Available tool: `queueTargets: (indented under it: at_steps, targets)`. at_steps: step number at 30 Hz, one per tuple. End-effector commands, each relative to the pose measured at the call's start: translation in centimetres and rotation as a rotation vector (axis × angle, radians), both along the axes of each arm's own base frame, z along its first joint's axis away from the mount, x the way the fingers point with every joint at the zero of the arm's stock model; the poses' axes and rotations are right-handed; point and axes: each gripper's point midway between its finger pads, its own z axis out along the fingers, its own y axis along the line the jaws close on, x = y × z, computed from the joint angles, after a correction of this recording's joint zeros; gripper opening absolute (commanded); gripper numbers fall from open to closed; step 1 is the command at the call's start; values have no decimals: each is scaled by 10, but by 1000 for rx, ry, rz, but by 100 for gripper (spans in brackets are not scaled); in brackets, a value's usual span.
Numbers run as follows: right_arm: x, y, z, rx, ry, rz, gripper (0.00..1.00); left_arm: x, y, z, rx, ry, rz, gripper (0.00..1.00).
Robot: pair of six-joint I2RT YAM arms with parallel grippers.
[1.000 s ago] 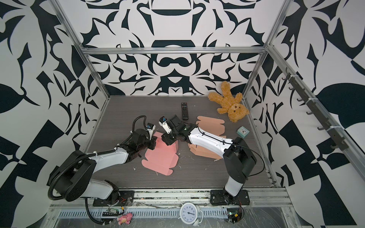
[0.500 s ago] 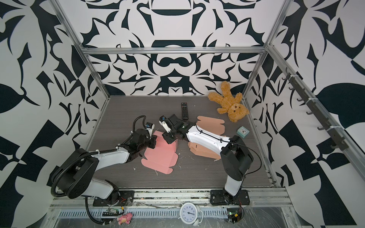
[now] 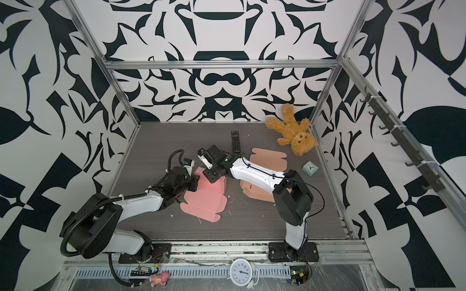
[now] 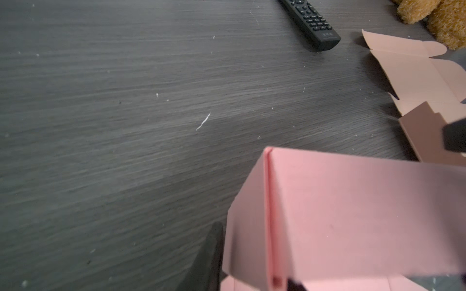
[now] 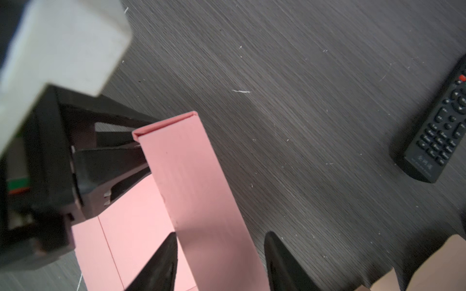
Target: Fold the paper box
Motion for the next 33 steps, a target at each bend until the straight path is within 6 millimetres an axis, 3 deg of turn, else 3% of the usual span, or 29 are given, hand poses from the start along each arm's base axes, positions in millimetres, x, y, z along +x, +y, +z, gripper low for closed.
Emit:
queueTargets:
  at_steps: [1,14,33]
  targets:
    - [7,3,10,-21,-32,0,56,-12,1,0,-41,43,9,31]
    - [15,7,-7,-57,-23,-6,45,-44,7,15,-120,163,26,39]
    - [25,-14,-32,53,92,-78,38,-74,21,54,-159,224,45,43]
